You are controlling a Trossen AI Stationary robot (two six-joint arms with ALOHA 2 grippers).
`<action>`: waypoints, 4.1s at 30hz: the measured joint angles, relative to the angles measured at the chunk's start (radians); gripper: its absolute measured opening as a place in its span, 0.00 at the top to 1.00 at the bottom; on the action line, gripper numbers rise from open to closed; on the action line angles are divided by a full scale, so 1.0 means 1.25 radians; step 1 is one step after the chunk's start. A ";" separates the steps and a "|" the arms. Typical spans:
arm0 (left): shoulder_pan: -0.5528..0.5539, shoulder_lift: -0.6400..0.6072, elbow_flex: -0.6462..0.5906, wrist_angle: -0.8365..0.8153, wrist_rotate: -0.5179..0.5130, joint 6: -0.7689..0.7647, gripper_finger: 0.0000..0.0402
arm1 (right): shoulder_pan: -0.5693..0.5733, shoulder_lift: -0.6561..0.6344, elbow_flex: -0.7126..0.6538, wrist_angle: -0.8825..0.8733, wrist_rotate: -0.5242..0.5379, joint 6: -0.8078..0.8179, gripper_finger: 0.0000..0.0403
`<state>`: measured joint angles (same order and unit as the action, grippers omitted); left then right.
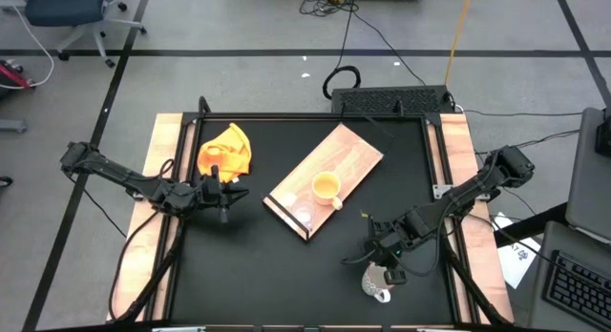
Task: Stack small to large cups/mugs on shelf
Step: Put the gray mug on the shelf
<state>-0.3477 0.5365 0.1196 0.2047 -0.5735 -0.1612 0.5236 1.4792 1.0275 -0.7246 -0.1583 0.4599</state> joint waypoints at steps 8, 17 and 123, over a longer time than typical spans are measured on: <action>0.000 0.000 0.000 0.000 0.000 0.000 0.92 | 0.002 0.002 0.017 -0.038 0.002 -0.001 0.97; 0.000 0.000 0.000 0.001 0.000 -0.001 0.92 | 0.009 0.003 0.134 -0.193 0.108 -0.037 0.97; 0.000 0.000 0.000 -0.014 -0.003 0.001 0.92 | -0.451 -0.086 0.219 -0.355 0.129 -0.817 0.98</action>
<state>-0.3473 0.5365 0.1196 0.1866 -0.5774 -0.1605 -0.0398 1.3719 1.3006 -1.1680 0.0027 -0.5611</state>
